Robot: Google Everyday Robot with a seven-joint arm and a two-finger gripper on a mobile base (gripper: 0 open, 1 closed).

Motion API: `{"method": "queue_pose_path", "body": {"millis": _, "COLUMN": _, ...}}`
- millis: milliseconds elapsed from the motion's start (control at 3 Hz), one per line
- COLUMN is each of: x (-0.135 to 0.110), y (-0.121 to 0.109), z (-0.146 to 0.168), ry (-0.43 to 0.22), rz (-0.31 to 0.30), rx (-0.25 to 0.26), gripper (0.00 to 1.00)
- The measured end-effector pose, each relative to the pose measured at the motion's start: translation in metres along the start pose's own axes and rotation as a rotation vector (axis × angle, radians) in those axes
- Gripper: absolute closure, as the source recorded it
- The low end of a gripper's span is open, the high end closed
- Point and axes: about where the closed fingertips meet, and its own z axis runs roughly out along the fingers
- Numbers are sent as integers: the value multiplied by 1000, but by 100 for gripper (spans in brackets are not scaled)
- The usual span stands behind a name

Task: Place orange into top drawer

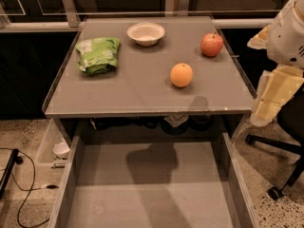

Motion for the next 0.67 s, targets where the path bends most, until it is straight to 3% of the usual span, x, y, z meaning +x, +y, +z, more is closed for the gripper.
{"method": "queue_pose_path", "body": {"millis": 333, "x": -16, "y": -10, "z": 17, "ry": -77, "rz": -17, "rx": 4, "gripper": 0}}
{"method": "queue_pose_path", "body": {"millis": 667, "x": -34, "y": -27, "z": 40, "ry": -204, "rz": -31, "rx": 16, "gripper": 0}}
